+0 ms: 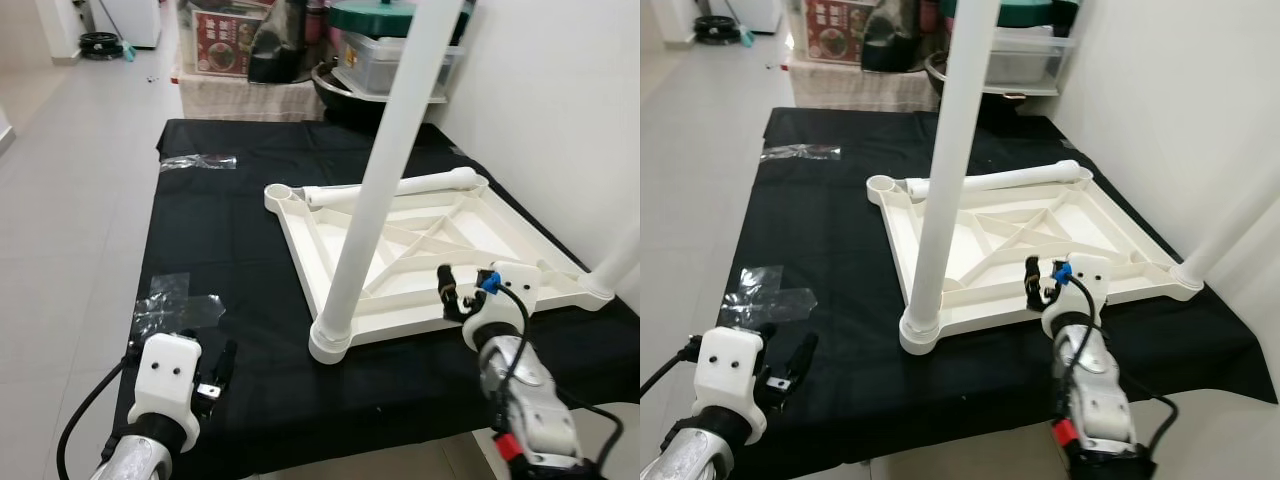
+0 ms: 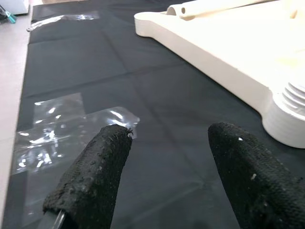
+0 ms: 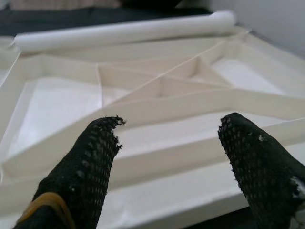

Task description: Building children table

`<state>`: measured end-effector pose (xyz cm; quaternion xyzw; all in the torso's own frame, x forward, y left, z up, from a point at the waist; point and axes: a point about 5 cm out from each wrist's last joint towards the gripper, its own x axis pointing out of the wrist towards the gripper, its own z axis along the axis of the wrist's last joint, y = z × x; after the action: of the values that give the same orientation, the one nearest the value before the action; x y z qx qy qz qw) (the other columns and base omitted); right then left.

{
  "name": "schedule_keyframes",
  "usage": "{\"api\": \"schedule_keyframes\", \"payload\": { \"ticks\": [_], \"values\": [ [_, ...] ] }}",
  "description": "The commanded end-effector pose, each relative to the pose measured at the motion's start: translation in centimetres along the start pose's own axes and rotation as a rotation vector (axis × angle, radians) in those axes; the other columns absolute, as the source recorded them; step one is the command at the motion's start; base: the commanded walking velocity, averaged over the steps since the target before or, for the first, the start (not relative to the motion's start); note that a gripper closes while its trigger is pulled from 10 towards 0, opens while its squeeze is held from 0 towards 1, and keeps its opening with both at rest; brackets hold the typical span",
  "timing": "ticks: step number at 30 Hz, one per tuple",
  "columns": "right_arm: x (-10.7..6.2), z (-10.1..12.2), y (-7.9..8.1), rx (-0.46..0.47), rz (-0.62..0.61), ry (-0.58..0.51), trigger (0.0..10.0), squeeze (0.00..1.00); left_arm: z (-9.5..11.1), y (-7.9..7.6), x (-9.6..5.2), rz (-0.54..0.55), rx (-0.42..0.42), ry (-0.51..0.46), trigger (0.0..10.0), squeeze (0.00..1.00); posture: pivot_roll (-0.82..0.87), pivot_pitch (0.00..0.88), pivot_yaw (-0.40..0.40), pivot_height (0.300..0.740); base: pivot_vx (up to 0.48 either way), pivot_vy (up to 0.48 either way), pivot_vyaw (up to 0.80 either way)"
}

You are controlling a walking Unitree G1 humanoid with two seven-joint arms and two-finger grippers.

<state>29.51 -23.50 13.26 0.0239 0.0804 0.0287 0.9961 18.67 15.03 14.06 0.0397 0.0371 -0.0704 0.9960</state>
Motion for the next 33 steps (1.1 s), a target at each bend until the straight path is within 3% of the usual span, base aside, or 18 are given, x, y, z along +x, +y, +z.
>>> {"api": "schedule_keyframes", "payload": {
  "ticks": [1,3,4,6,9,13,15,20,21,33],
  "values": [
    [-0.4,-0.5,-0.4,0.040,0.214,0.090,10.0,0.00,-1.0,-0.9,-0.3,-0.075,-0.027,0.058,10.0,0.00,0.13,0.080,-0.124,0.740,0.000,0.000,0.00],
    [-1.7,-0.4,-1.1,0.003,0.400,0.148,10.0,0.00,-1.3,-1.7,-0.7,-0.151,-0.035,0.079,10.0,0.00,0.12,0.080,-0.121,0.740,0.000,0.000,0.00],
    [-1.7,-0.4,-1.1,0.003,0.400,0.148,10.0,0.00,-1.3,-1.7,-0.7,-0.151,-0.035,0.079,10.0,0.00,0.12,0.080,-0.121,0.740,0.000,0.000,0.00],
    [-2.7,0.2,-1.4,-0.012,0.527,0.187,10.0,0.00,-1.6,-2.5,-1.1,-0.226,-0.056,0.093,10.0,0.00,0.12,0.083,-0.121,0.740,0.000,0.000,0.00],
    [-3.5,1.6,-0.8,0.008,0.691,0.161,10.0,0.00,-1.5,-3.3,-1.5,-0.313,-0.067,0.091,10.0,0.00,0.13,0.084,-0.122,0.740,0.000,0.000,0.00],
    [-3.3,2.5,-0.2,0.007,0.740,0.115,10.0,0.00,-1.1,-3.9,-2.0,-0.377,-0.100,0.089,10.0,0.00,0.13,0.084,-0.121,0.740,0.000,0.000,0.00],
    [-2.7,3.7,0.9,-0.005,0.805,0.057,10.0,0.00,-0.8,-4.5,-2.8,-0.434,-0.105,0.083,10.0,0.00,0.14,0.088,-0.123,0.740,0.000,0.000,0.00],
    [-1.4,5.0,2.5,0.000,0.852,0.007,10.0,0.00,-1.0,-3.8,-3.1,-0.356,-0.100,0.090,10.0,0.00,0.15,0.090,-0.129,0.740,0.000,0.000,0.00],
    [-1.2,5.5,4.1,0.004,0.962,-0.002,10.0,0.00,-1.0,-3.2,-3.3,-0.317,-0.086,0.087,10.0,0.00,0.15,0.092,-0.127,0.740,0.000,0.000,0.00],
    [-0.7,6.9,9.0,0.018,1.227,-0.053,10.0,0.00,-0.9,-3.6,-3.4,-0.352,-0.065,0.080,10.0,0.00,0.15,0.102,-0.130,0.740,0.000,0.000,0.00]
  ]
}}
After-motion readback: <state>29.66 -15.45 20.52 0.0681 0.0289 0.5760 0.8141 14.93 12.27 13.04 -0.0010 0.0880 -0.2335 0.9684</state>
